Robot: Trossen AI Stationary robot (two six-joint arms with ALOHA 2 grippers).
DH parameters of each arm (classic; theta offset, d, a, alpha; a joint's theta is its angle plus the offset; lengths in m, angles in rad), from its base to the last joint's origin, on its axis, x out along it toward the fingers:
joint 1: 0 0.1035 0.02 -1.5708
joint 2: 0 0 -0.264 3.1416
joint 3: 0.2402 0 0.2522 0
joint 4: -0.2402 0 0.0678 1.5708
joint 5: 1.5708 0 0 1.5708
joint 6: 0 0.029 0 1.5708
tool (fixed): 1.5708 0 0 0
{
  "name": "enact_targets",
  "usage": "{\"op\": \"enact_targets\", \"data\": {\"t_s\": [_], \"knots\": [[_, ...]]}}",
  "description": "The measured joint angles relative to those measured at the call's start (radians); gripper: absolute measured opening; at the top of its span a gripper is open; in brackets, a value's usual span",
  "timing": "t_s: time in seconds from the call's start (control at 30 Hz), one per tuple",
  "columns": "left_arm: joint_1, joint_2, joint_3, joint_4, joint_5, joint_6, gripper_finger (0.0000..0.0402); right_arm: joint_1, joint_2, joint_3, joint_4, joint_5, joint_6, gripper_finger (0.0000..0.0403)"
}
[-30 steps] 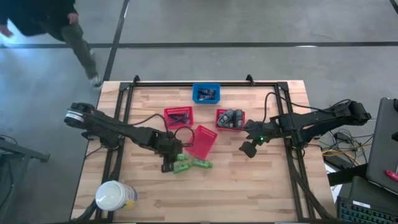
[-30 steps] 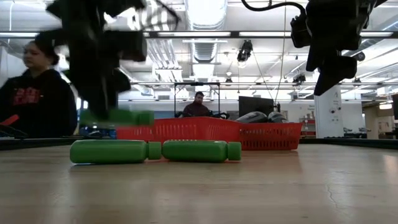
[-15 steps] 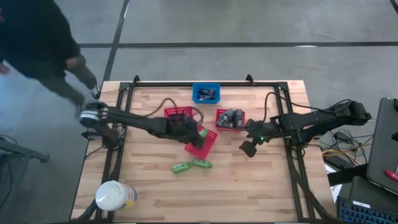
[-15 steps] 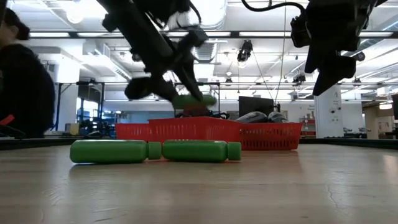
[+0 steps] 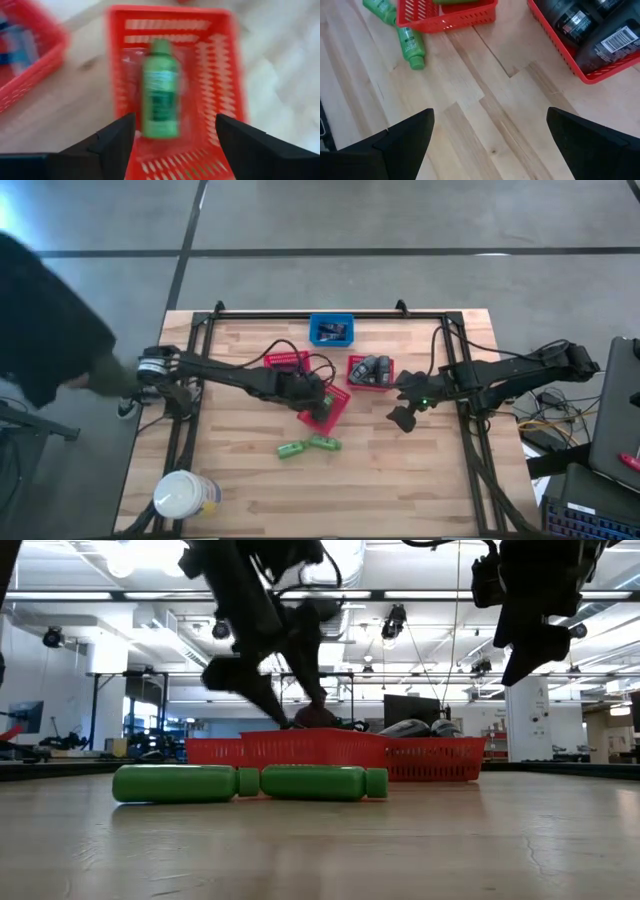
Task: Pick & Place Travel size toiletries
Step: Put the green shampoo into the bottom red bin
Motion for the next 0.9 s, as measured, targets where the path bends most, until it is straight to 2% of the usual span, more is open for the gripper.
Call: {"op": "enact_targets", "data": {"t_s": [0.17, 0.23, 0.33, 0.5, 0.67, 0.9], "knots": [[-0.082, -0.064, 0.034, -0.035, 0.157, 0.350, 0.0286, 0.000, -0.005, 0.000, -0.015, 0.001, -0.028, 0.0384], [-0.139, -0.069, 0.048, -0.124, 0.166, 0.466, 0.0284, 0.000, -0.005, 0.000, -0.020, 0.000, -0.035, 0.0384], [-0.229, -0.066, 0.037, -0.244, 0.172, 0.555, 0.0283, 0.000, -0.006, 0.000, -0.018, 0.000, -0.038, 0.0384], [-0.324, -0.066, -0.036, -0.204, 0.087, 0.482, 0.0283, 0.000, -0.006, 0.000, -0.017, 0.006, -0.038, 0.0384], [-0.315, -0.066, -0.127, -0.067, 0.052, 0.331, 0.0283, 0.000, -0.005, 0.000, -0.014, 0.016, -0.032, 0.0384], [-0.300, -0.066, -0.238, 0.101, 0.039, 0.300, 0.0283, 0.000, -0.005, 0.000, -0.013, 0.016, 0.005, 0.0384]]}}
